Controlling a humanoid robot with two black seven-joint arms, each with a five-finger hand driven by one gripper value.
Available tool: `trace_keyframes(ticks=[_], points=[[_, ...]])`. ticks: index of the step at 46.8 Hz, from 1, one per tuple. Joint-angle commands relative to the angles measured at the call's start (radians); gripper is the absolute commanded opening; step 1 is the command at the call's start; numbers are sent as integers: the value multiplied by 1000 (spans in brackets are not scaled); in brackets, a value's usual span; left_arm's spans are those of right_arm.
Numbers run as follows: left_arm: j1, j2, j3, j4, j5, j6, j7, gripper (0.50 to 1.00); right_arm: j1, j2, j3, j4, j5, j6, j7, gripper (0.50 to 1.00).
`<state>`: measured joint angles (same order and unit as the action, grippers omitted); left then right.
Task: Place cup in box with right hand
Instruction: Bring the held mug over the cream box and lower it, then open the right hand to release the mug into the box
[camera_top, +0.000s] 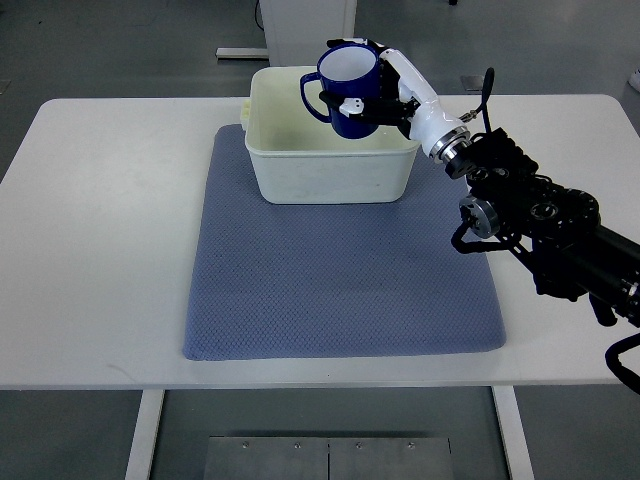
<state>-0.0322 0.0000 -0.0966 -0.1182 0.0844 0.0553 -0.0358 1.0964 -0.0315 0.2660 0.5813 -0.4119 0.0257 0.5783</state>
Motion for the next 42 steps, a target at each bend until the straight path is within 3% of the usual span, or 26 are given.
trace_keyframes(ticks=[1, 7, 12, 26, 42], points=[[0, 0, 0, -1, 0, 0, 1, 1000, -1, 5, 1, 0, 1, -6, -3, 500], [0, 0, 0, 0, 0, 0, -1, 1000, -13, 7, 7, 0, 2, -6, -9, 506], [0, 0, 0, -1, 0, 0, 0, 1000, -15, 7, 9, -1, 8, -7, -8, 587], [0, 0, 0, 0, 0, 0, 1, 1000, -23, 5, 30, -12, 73, -9, -8, 985], [0, 0, 0, 0, 0, 0, 1, 1000, -24, 4, 30, -12, 73, -9, -6, 993]])
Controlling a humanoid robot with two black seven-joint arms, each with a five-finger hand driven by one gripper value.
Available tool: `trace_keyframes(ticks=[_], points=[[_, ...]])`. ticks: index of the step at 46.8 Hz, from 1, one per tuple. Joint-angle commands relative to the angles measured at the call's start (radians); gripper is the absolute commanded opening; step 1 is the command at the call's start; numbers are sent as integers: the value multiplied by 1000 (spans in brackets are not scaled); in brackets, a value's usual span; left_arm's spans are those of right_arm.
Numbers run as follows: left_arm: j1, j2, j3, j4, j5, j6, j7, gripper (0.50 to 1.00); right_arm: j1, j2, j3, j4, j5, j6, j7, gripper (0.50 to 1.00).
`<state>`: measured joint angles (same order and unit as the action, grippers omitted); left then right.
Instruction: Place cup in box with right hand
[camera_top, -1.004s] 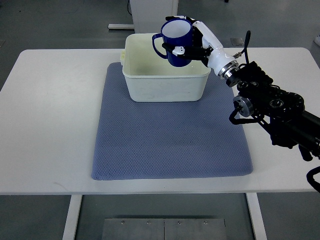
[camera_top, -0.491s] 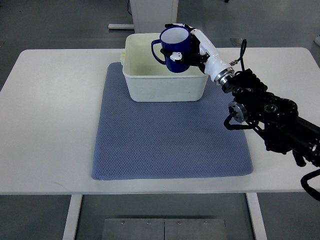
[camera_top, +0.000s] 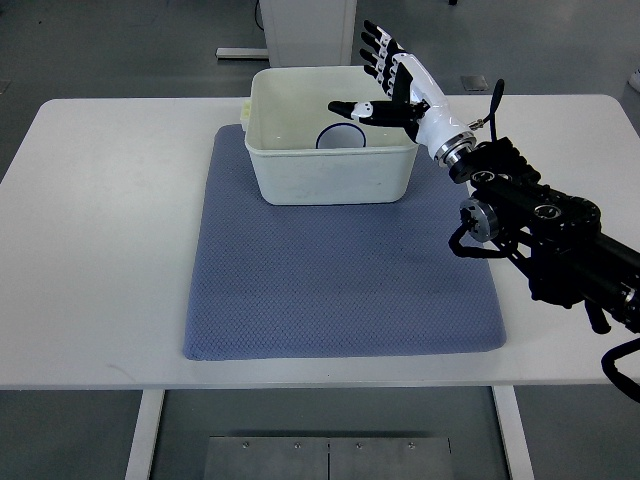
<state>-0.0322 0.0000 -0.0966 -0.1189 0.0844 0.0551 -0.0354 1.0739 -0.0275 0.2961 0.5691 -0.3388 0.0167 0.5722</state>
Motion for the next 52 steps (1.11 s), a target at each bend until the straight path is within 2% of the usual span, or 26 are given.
trace_keyframes(ticks=[1, 13, 29, 40, 52], points=[[0, 0, 0, 1, 0, 0, -1, 1000, -2, 0, 0, 0, 0, 0, 0, 993], [0, 0, 0, 1, 0, 0, 0, 1000, 11, -28, 5, 5, 1, 0, 0, 993], [0, 0, 0, -1, 0, 0, 0, 1000, -3, -218, 78, 55, 3, 14, -2, 995], [0, 0, 0, 1, 0, 0, 0, 1000, -101, -362, 119, 215, 24, 16, -2, 995], [0, 0, 0, 1, 0, 0, 0, 1000, -238, -354, 219, 227, 24, 16, -3, 998]])
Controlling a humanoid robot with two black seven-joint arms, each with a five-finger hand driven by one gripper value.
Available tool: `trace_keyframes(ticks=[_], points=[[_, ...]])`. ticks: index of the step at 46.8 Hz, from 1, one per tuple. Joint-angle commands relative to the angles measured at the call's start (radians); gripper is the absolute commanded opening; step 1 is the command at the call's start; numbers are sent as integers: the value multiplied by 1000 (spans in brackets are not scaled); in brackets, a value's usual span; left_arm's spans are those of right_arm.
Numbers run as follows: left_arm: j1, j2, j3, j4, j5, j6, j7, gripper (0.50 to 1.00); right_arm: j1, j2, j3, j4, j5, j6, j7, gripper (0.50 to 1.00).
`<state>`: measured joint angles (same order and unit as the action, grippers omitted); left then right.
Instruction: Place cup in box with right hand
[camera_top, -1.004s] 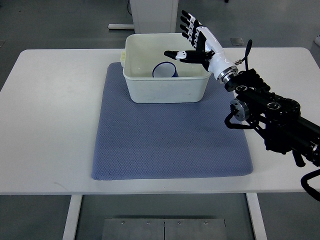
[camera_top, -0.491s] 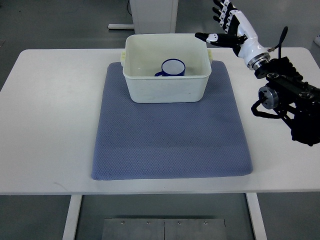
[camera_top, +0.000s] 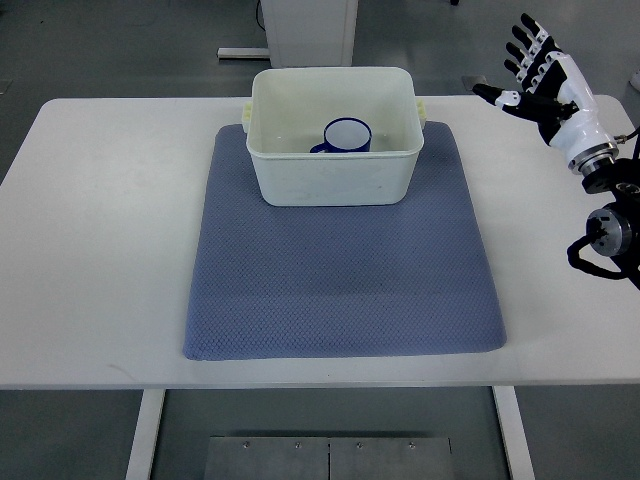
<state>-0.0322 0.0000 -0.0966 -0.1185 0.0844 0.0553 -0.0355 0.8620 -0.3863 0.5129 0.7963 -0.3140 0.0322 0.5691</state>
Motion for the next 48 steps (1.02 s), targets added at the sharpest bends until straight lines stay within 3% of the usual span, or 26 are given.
trace_keyframes(ticks=[1, 25, 48], points=[[0, 0, 0, -1, 0, 0, 0, 1000, -34, 6, 3, 0, 0, 2, 0, 998], [0, 0, 0, 0, 0, 0, 0, 1000, -132, 101, 19, 3, -2, 0, 3, 1000], [0, 0, 0, 0, 0, 0, 0, 1000, -178, 119, 19, 0, 0, -2, 5, 1000]])
